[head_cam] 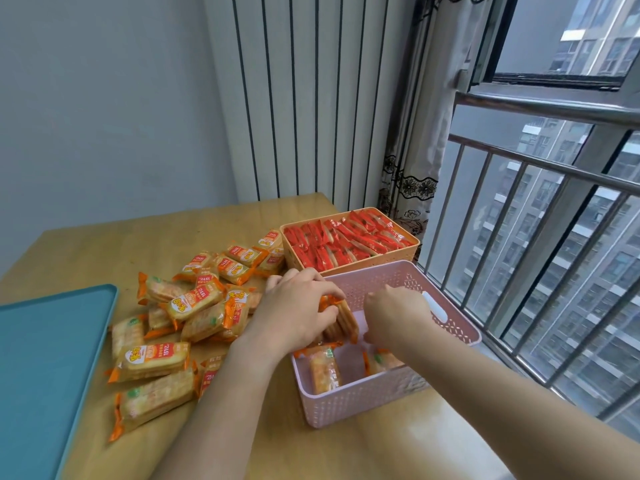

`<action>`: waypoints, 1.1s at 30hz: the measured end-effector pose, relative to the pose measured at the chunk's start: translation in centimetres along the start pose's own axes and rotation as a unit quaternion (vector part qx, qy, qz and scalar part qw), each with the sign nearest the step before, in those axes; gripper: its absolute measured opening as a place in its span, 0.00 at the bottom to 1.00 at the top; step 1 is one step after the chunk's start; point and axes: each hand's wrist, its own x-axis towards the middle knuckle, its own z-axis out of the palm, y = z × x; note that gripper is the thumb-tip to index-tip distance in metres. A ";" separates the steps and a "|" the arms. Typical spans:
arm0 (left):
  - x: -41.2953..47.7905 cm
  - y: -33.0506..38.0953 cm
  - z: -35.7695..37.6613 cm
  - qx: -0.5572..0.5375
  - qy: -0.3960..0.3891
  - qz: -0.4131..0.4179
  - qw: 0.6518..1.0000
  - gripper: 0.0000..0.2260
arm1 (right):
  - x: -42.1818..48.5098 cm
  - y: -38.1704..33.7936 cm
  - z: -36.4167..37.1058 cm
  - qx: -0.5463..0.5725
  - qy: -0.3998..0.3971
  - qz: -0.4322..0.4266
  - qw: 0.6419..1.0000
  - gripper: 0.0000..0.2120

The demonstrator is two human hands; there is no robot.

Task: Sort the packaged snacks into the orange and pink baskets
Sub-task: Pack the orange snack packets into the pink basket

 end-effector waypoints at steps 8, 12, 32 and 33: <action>-0.2 0.0 0.1 0.004 0.002 0.004 1.000 0.12 | -0.4 1.0 -0.6 0.096 -0.009 0.003 0.995 0.05; -0.2 0.1 0.2 -0.004 0.016 0.002 1.000 0.12 | -0.3 3.9 -1.5 0.269 -0.051 0.013 0.962 0.06; 2.6 3.5 -0.5 -0.080 0.040 0.047 0.995 0.17 | 0.0 5.2 0.5 0.154 0.092 0.048 0.983 0.05; 2.6 3.7 -0.1 -0.062 0.039 0.039 0.997 0.16 | 0.1 4.9 1.1 0.130 0.094 0.047 0.986 0.04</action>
